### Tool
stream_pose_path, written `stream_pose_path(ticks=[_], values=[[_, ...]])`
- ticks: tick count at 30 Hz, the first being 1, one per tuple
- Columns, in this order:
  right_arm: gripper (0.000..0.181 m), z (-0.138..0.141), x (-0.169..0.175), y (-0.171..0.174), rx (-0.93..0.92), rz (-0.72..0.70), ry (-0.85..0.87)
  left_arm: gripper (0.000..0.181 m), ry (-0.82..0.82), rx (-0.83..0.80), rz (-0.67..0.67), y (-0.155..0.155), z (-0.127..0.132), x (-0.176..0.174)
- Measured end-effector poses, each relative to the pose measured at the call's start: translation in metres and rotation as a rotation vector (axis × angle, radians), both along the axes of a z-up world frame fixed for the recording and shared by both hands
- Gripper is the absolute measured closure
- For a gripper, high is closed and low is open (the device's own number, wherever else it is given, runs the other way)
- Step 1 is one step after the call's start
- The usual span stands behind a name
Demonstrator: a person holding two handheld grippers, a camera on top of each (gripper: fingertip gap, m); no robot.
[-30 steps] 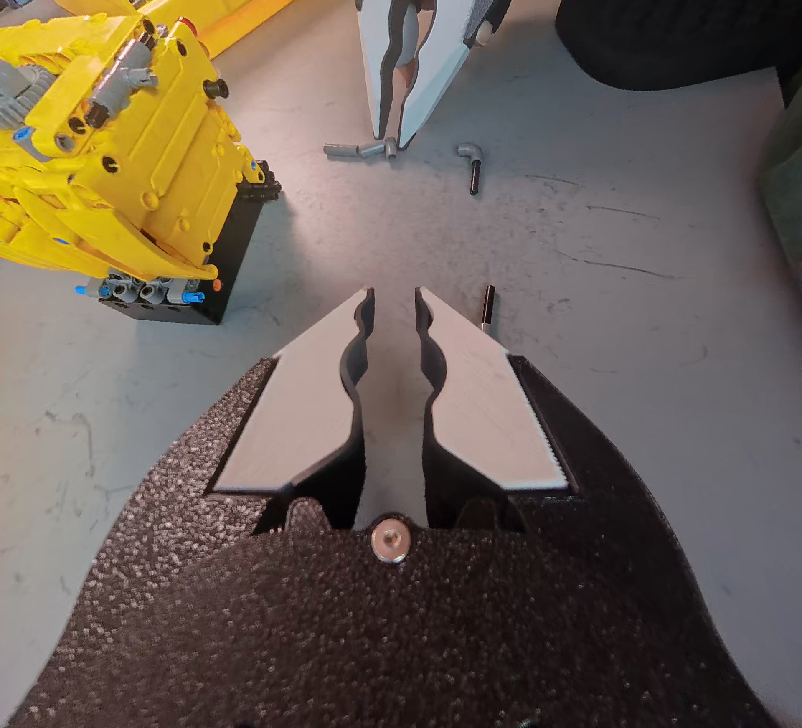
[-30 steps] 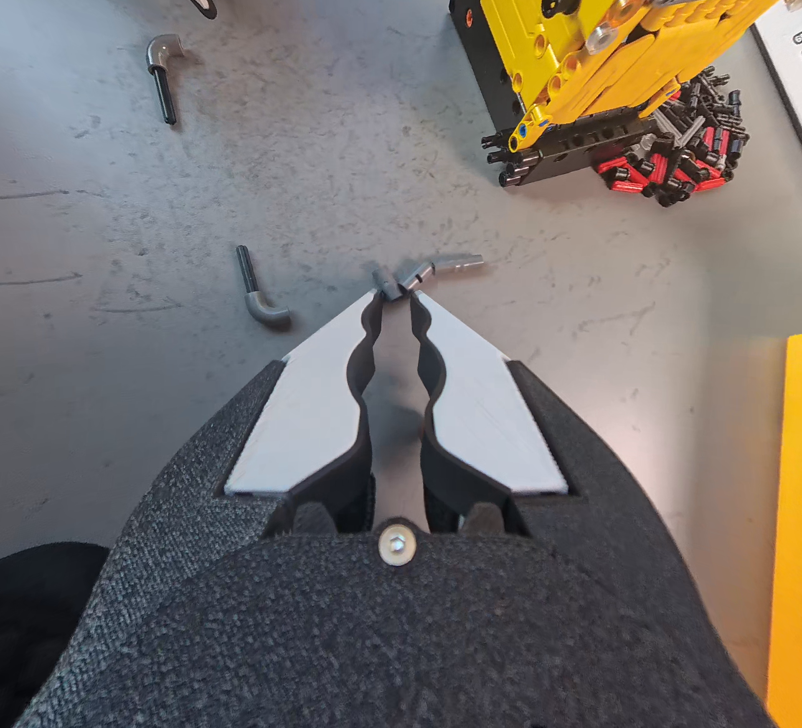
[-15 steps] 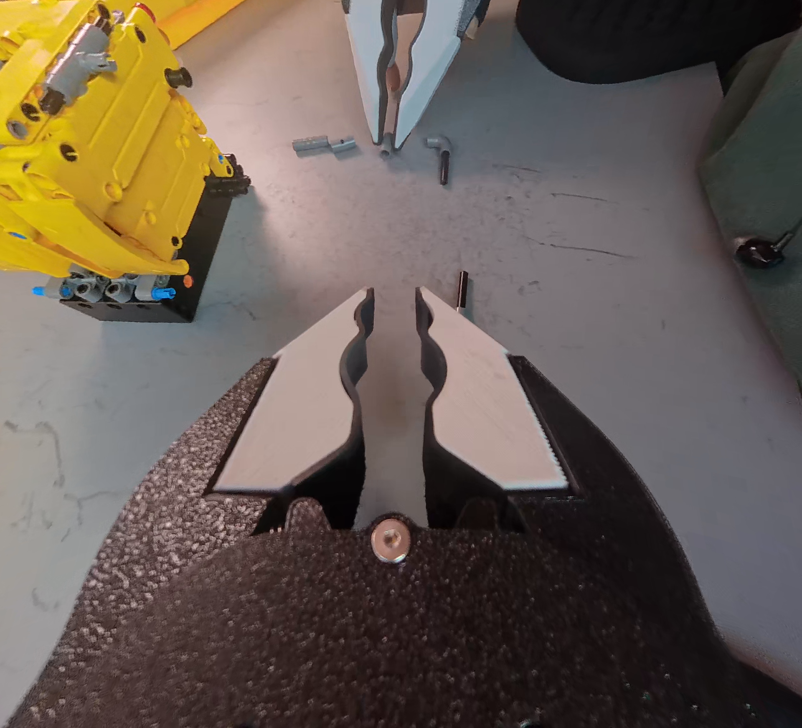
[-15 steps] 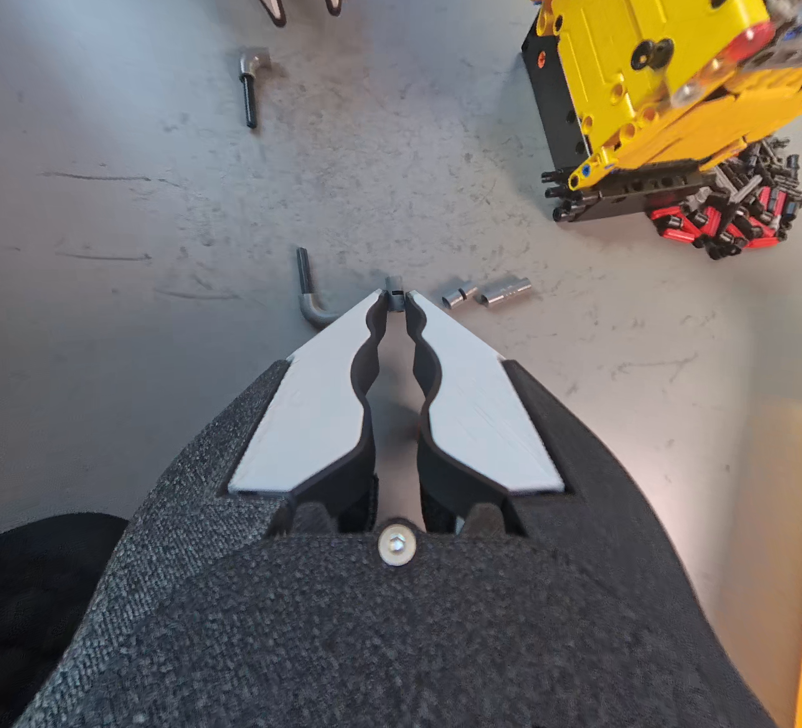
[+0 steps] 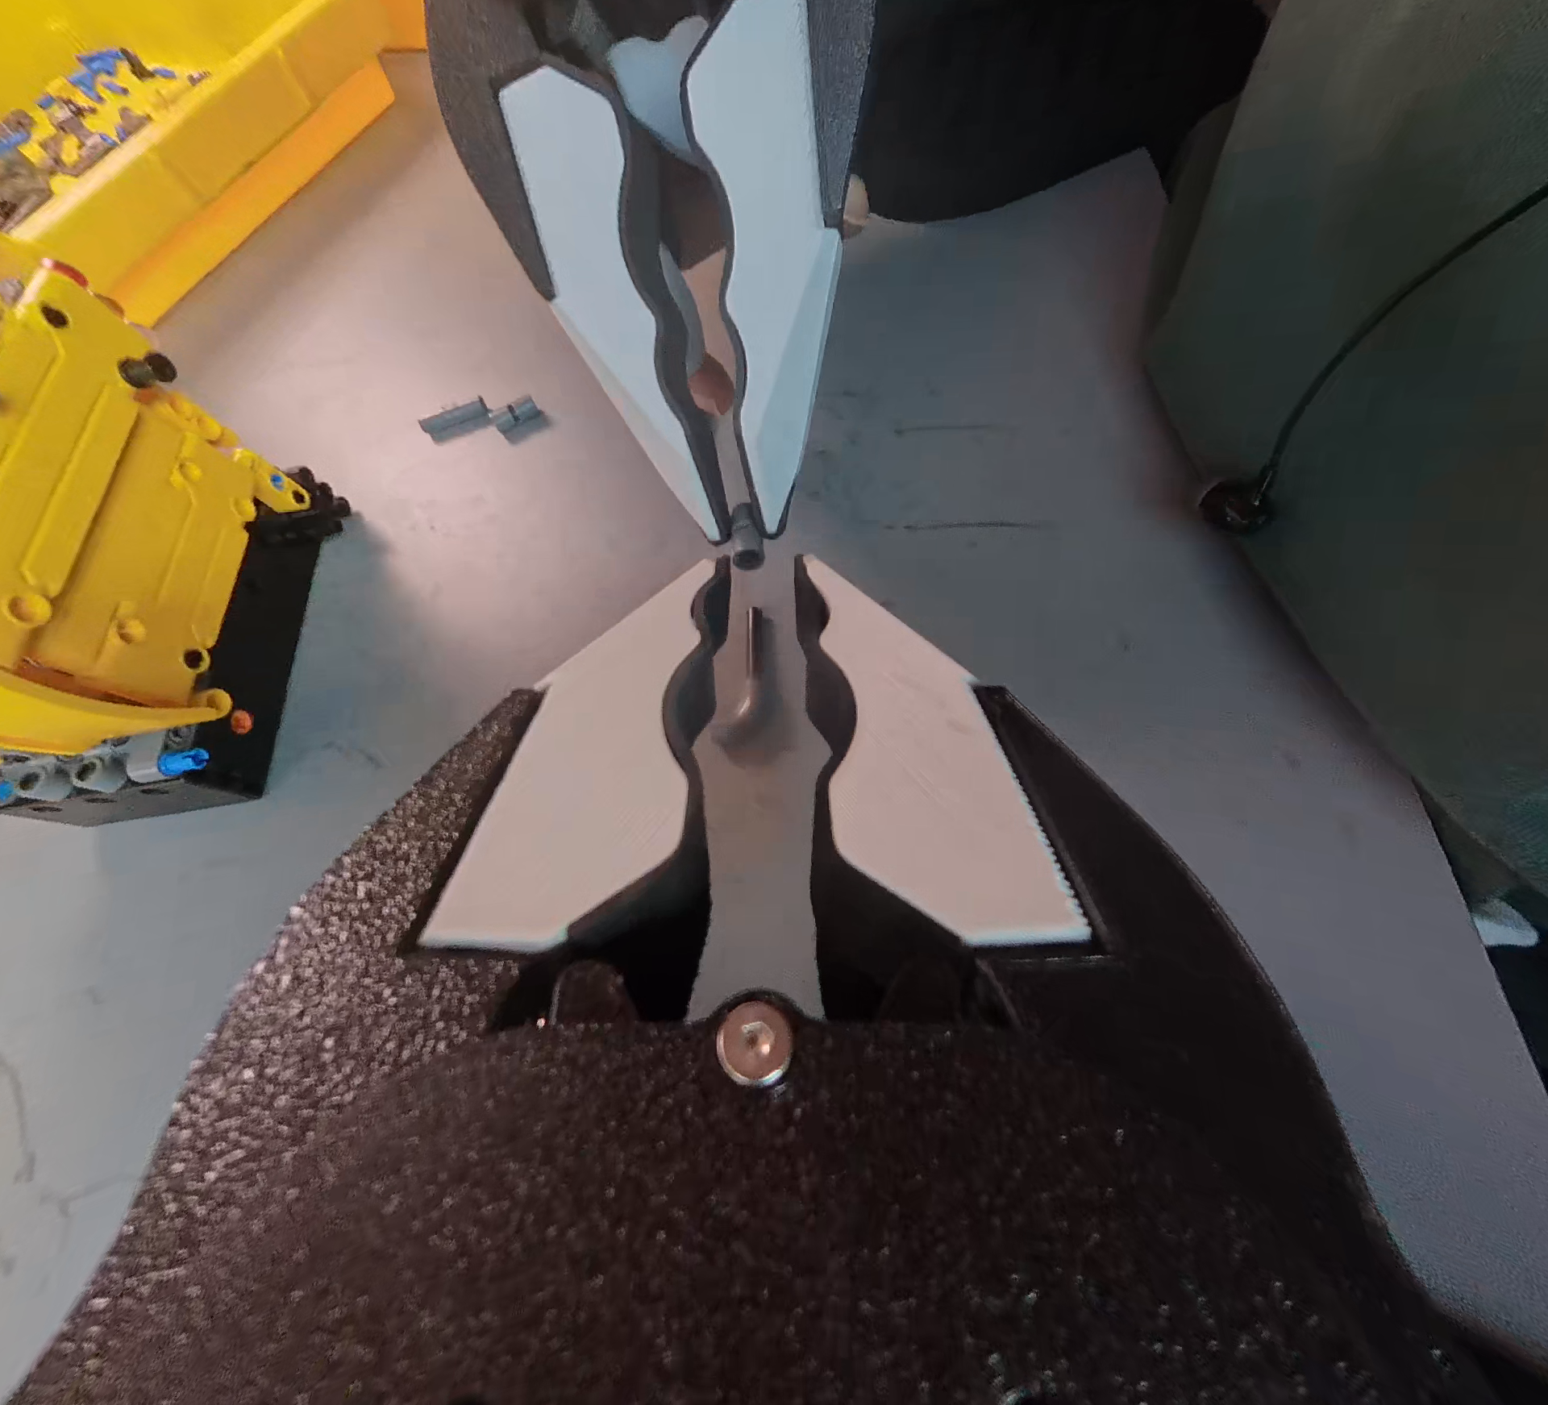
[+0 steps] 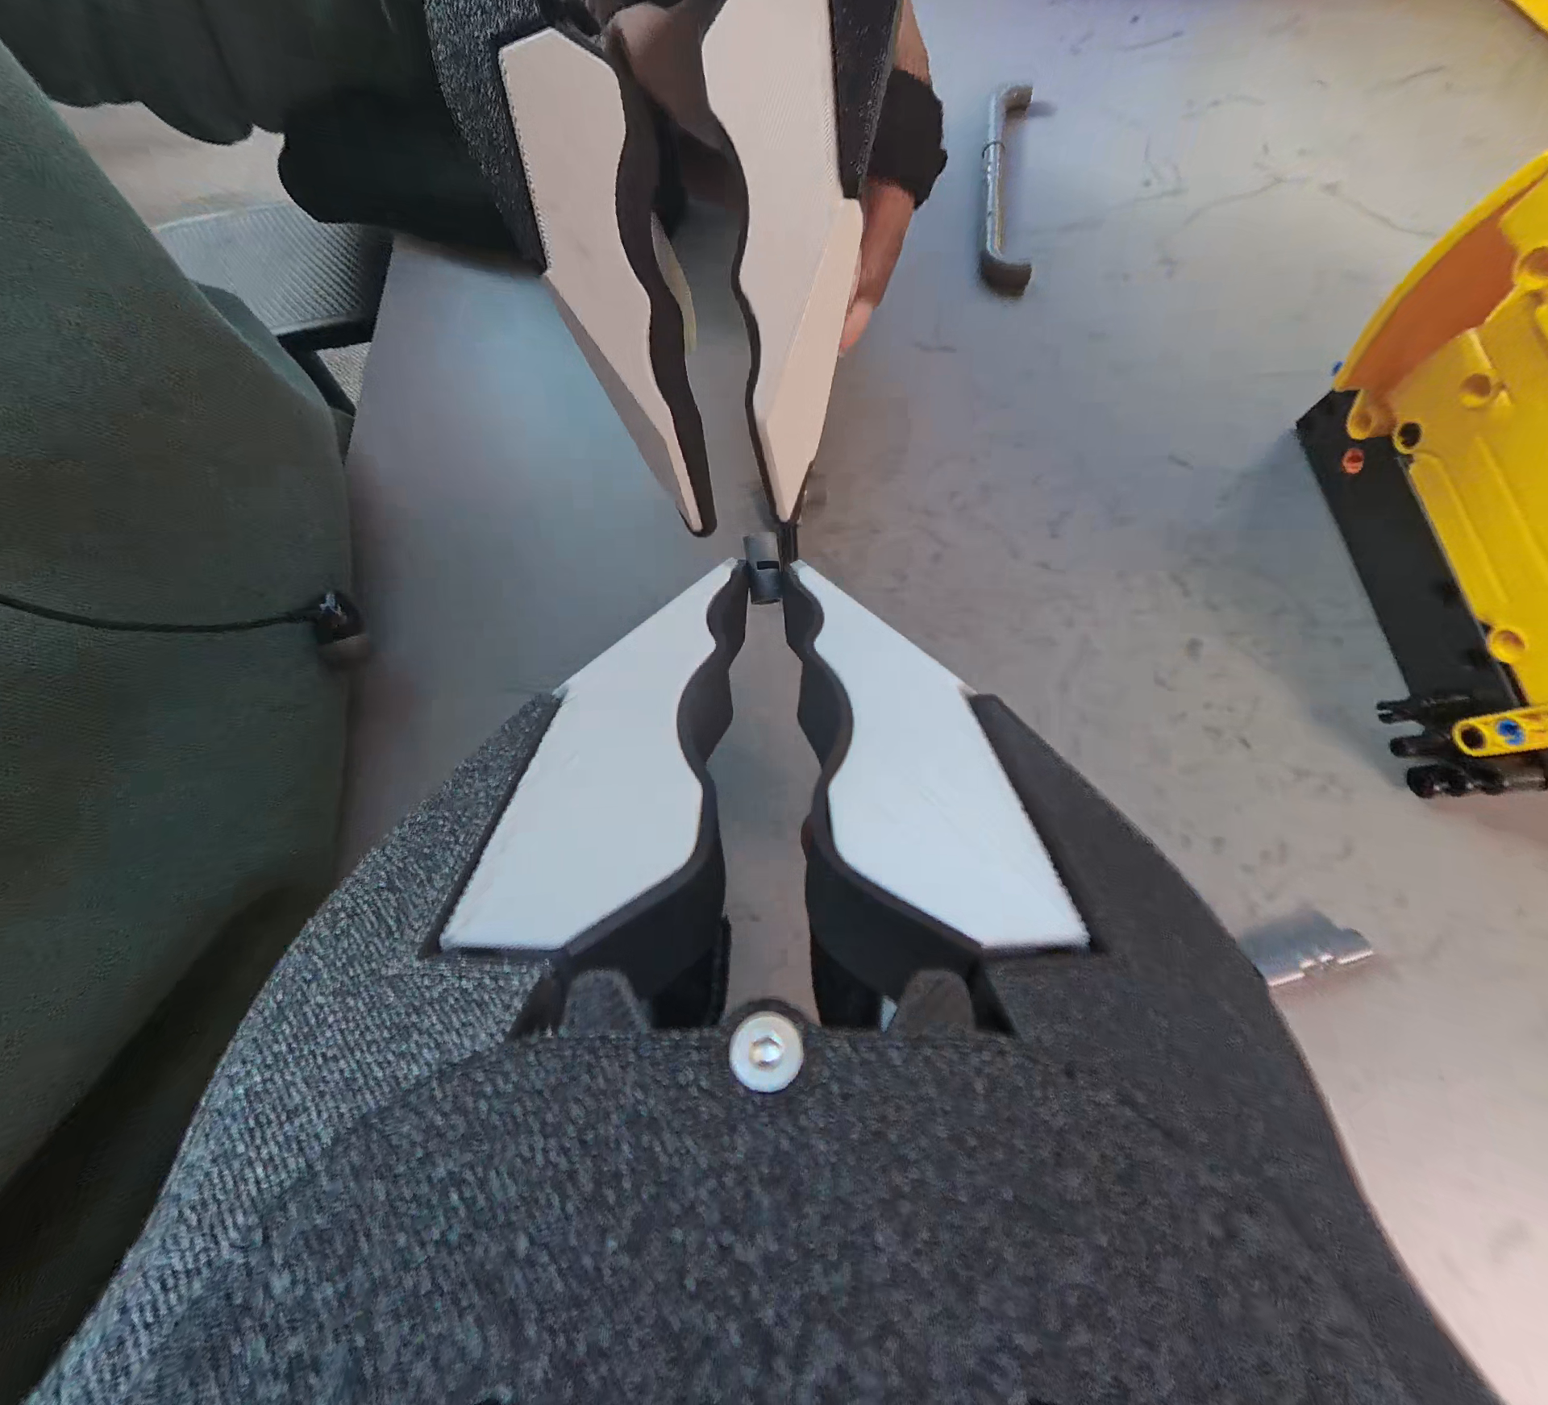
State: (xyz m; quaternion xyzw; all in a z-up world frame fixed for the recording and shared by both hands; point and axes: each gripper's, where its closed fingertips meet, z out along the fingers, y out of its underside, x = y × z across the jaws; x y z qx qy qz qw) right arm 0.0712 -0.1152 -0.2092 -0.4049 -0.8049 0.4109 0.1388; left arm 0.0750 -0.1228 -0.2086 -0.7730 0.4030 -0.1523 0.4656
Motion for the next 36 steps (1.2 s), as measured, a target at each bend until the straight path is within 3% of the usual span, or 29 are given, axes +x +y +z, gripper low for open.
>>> stream_pose_path(ticks=[6,12,22,29,36], values=[[0.174,0.014,0.003,-0.008,-0.178,0.013,-0.028,0.172,0.099,0.147,-0.01,0.002,0.01,0.004],[0.174,0.018,0.003,-0.008,-0.276,0.008,-0.052,0.175,0.098,0.162,-0.005,0.003,0.013,0.004],[0.17,0.032,-0.001,-0.002,-0.017,0.053,0.256,0.175,-0.144,0.049,0.034,0.006,0.026,-0.002],[0.174,0.025,-0.002,-0.001,0.06,0.056,0.258,0.175,-0.152,0.008,0.033,0.007,0.021,0.0],[0.174,-0.011,0.004,0.011,0.14,0.031,0.053,0.168,-0.017,-0.107,0.032,-0.003,-0.008,-0.015]])
